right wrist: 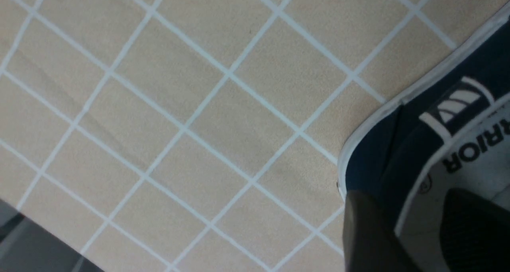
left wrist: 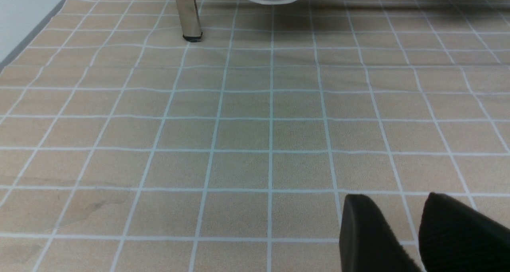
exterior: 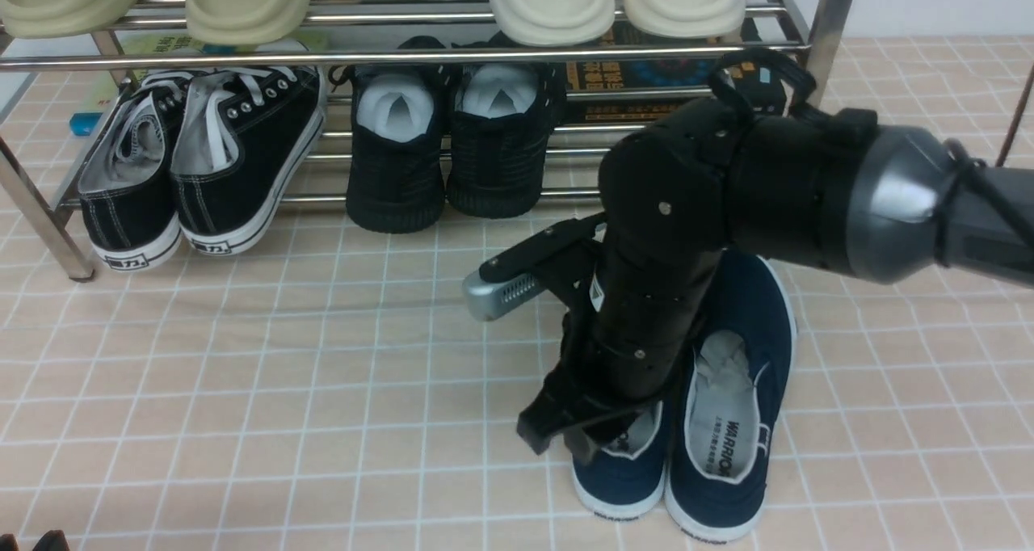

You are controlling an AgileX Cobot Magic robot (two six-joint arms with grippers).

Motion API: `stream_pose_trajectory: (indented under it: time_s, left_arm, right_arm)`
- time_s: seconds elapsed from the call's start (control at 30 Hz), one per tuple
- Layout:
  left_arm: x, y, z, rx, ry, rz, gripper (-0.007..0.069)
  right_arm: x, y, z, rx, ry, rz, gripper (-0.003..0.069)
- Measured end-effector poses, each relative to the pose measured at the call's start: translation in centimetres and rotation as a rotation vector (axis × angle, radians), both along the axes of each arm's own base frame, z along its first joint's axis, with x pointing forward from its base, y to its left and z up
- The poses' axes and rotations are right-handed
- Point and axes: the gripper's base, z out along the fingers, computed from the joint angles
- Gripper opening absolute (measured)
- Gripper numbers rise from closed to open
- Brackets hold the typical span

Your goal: Take the shoes off the shelf from the light coffee tablecloth by hand.

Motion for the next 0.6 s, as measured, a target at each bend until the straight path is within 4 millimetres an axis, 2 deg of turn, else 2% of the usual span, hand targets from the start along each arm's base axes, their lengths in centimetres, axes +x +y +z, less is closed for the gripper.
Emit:
stream_pose_trajectory:
  time_s: [0.07, 0.2, 0.33, 0.37, 0.4, 0.43, 0.5, 0.6]
  left_arm:
    - [0.0, 0.0, 0.0, 0.000, 0.000, 0.000, 0.0240]
    - [0.0, 0.0, 0.0, 0.000, 0.000, 0.000, 0.0240]
    - [0.0, 0.0, 0.0, 0.000, 0.000, 0.000, 0.0240]
    - [0.0, 0.0, 0.0, 0.000, 0.000, 0.000, 0.0240]
    - [0.0, 0.0, 0.0, 0.000, 0.000, 0.000, 0.0240]
    - [0.0, 0.0, 0.0, 0.000, 0.000, 0.000, 0.0240]
    - [0.0, 0.0, 0.0, 0.000, 0.000, 0.000, 0.0240]
    - [0.0, 0.0, 0.0, 0.000, 0.000, 0.000, 0.0240]
  right_arm:
    - [-0.2, -0.2, 0.4, -0.004, 0.000, 0.022, 0.0274]
    - [-0.8, -0.9, 2.4, 0.001, -0.029, 0.051, 0.0204]
    - [-1.7, -2.4, 5.4, -0.006, -0.100, 0.071, 0.0102]
    - [-1.8, -2.6, 5.7, -0.006, -0.111, 0.072, 0.0097]
    - [-2.3, -3.4, 7.1, -0.019, -0.142, 0.079, 0.0057]
    - [-2.4, -3.7, 7.4, -0.021, -0.151, 0.080, 0.0053]
    - [-3.3, -5.0, 9.6, -0.023, -0.210, 0.083, 0.0009]
    - [-4.3, -6.4, 12.0, -0.001, -0.281, 0.080, -0.0014]
